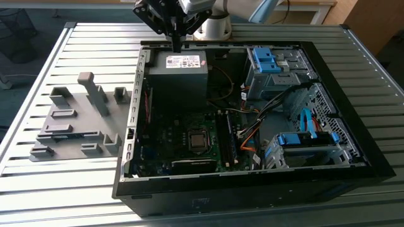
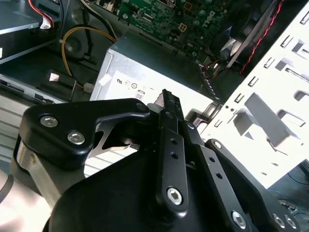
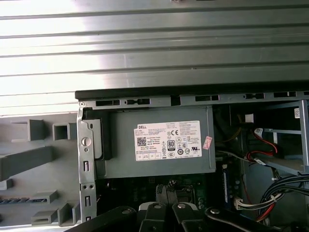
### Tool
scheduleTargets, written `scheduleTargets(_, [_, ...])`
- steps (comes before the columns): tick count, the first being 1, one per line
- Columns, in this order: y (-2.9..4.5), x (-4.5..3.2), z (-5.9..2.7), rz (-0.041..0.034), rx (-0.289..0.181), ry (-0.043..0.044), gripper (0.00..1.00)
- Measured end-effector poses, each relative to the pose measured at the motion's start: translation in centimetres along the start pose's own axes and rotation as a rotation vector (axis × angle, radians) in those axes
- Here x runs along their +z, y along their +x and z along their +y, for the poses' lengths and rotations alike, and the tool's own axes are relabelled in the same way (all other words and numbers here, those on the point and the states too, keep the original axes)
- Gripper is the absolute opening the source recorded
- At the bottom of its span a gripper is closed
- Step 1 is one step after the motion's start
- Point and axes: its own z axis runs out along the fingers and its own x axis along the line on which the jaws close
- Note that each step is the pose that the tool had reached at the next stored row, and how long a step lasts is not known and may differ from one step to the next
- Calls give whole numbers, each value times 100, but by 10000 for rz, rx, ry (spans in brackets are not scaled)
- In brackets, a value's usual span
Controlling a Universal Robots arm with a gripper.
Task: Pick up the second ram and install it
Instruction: 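Reach for the second ram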
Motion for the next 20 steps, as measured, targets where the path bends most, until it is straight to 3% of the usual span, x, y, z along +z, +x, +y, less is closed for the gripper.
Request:
scheduleTargets(10, [21, 3, -2, 0, 0, 0, 11])
scheduleTargets(20, [88, 2, -7, 1, 0, 0, 11])
